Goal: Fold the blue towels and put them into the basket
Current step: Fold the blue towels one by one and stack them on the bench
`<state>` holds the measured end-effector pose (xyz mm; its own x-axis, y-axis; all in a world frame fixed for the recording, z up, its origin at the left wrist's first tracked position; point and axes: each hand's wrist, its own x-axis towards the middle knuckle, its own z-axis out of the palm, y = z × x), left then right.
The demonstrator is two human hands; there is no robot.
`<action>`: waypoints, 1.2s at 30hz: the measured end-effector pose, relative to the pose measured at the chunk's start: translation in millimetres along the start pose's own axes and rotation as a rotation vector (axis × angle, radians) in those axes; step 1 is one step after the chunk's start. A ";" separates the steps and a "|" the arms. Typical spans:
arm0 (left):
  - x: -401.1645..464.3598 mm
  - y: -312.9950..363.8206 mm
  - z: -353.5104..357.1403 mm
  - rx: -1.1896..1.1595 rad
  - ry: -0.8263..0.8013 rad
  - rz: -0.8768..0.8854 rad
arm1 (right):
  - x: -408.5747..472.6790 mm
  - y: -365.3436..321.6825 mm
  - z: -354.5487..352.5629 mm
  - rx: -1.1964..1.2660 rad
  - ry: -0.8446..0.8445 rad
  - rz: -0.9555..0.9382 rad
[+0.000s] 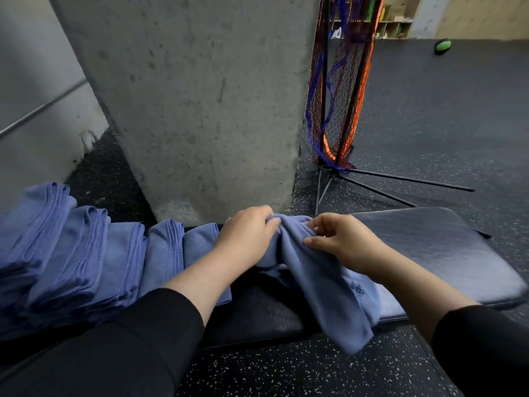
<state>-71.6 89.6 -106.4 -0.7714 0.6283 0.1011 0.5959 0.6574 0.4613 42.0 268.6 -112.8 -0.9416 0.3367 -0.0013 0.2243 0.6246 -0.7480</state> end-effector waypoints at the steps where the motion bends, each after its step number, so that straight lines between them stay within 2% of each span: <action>1: 1.7 -2.1 -2.9 0.019 0.027 -0.038 | -0.2 2.0 -2.9 -0.070 -0.014 0.018; 4: 0.5 -11.4 -12.3 0.088 0.082 -0.116 | -1.9 5.8 -12.6 -0.191 -0.015 0.062; 8: -0.4 -23.9 -14.2 0.122 -0.012 -0.119 | -5.2 3.9 -21.1 -0.181 0.030 0.059; 12: -8.2 -3.6 -15.4 -0.136 -0.113 0.130 | -4.0 -9.3 -16.3 -0.068 -0.011 -0.046; 14: -10.4 6.7 -10.9 -0.269 -0.200 0.163 | -1.1 -15.2 -12.7 -0.067 -0.012 -0.090; 16: -8.2 7.2 -4.2 -0.326 -0.233 0.115 | 1.3 -20.8 -9.3 -0.046 0.016 -0.131; 19: -3.1 5.2 -3.6 -0.309 -0.162 0.082 | 2.6 -23.5 -8.5 0.030 0.052 -0.141; 22: -0.9 5.1 -15.2 -0.421 -0.028 0.063 | 0.0 -16.3 -14.8 -0.021 -0.045 -0.069; 24: 4.2 -2.9 -23.4 -0.511 0.109 -0.020 | -1.8 -7.9 -19.3 -0.128 -0.108 -0.007; 26: 9.1 -15.1 -29.6 -0.534 0.164 -0.122 | -3.2 -2.6 -22.8 -0.096 -0.067 0.025; 30: 5.9 -22.5 -33.5 -0.478 0.037 -0.102 | -4.6 -13.6 -20.6 0.279 0.027 0.034; 34: -3.1 -1.5 -26.7 -0.635 -0.181 -0.023 | -2.0 -37.2 -5.4 0.320 -0.006 -0.042; 36: -2.8 4.9 -22.1 -0.683 -0.206 -0.027 | -0.6 -43.2 0.3 0.337 -0.031 -0.052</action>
<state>-71.5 81.8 -84.9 -0.6856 0.7259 -0.0555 0.2526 0.3087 0.9170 32.8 241.3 -80.6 -0.9580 0.2857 0.0261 0.0854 0.3708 -0.9248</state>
